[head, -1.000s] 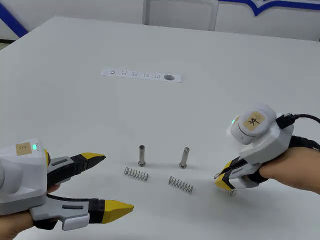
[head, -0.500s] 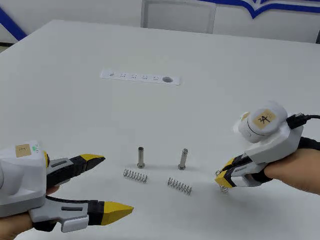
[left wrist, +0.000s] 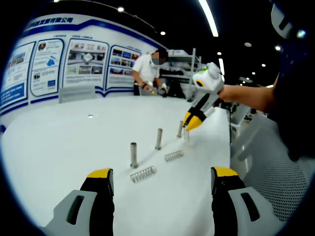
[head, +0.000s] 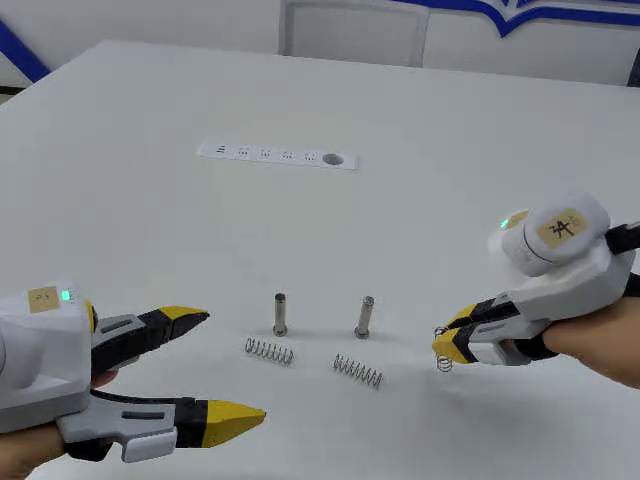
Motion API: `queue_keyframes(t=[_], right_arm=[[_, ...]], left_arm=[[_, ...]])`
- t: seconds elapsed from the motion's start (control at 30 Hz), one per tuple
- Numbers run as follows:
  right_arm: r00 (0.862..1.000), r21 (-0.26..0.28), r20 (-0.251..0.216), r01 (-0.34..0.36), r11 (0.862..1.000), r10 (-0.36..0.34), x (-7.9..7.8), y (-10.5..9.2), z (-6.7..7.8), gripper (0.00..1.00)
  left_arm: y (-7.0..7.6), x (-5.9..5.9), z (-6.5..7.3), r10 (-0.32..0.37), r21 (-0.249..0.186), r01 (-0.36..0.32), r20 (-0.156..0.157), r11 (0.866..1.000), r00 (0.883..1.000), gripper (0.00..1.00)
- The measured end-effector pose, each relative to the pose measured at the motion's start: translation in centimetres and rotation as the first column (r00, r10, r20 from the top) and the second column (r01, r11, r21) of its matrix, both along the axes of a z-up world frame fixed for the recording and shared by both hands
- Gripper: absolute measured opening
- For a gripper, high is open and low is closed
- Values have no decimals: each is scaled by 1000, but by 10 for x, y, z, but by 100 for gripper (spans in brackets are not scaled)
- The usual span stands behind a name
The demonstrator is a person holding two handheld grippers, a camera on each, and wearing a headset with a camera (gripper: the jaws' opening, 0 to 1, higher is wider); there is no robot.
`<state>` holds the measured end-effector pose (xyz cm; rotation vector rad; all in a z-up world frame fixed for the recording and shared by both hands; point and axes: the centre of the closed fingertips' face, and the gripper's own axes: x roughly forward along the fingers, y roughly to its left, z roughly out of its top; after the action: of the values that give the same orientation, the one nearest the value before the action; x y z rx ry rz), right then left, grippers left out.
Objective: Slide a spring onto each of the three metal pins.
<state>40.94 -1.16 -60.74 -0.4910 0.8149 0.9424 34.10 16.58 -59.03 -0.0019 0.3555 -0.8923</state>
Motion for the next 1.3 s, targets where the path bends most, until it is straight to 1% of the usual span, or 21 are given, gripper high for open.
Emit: queue_keyframes(t=[0.07, 0.17, 0.4, 0.5, 0.73, 0.9, 1.1, 1.2, 1.3], right_arm=[[1000, 18, 11, 9, 1000, -9, 1, -1, 5, 12], [999, 62, 24, 23, 998, -24, 2, 1, 13, 12], [996, 127, 68, 51, 991, -60, 6, -2, 30, 12], [993, 147, 96, 56, 988, -71, 7, -4, 37, 12], [986, 196, 125, 88, 977, -113, 11, -9, 52, 12], [979, 218, 141, 113, 969, -146, 18, -16, 60, 12], [972, 228, 157, 137, 964, -175, 25, -24, 64, 12], [968, 232, 163, 152, 961, -192, 28, -28, 65, 12], [966, 234, 161, 163, 958, -204, 29, -31, 62, 12]], left_arm=[[0, 0, 0, 0, 0, 0, 1, 1000, 1000, 83], [0, 0, 0, 1, -2, -1, 1, 1000, 1000, 83], [0, 0, 0, 1, -4, -1, 2, 1000, 1000, 82], [0, 0, 0, 0, -3, 0, 2, 1000, 1000, 82], [-1, 1, 0, 0, -4, 0, 1, 1000, 1000, 82], [-1, 1, 0, -1, -6, 1, 1, 1000, 1000, 82], [-1, 2, 0, 0, -6, 0, 1, 1000, 1000, 82], [0, 1, 0, 1, -4, -1, 1, 1000, 1000, 82], [0, 1, -1, 1, -1, -1, -1, 1000, 1000, 82]])
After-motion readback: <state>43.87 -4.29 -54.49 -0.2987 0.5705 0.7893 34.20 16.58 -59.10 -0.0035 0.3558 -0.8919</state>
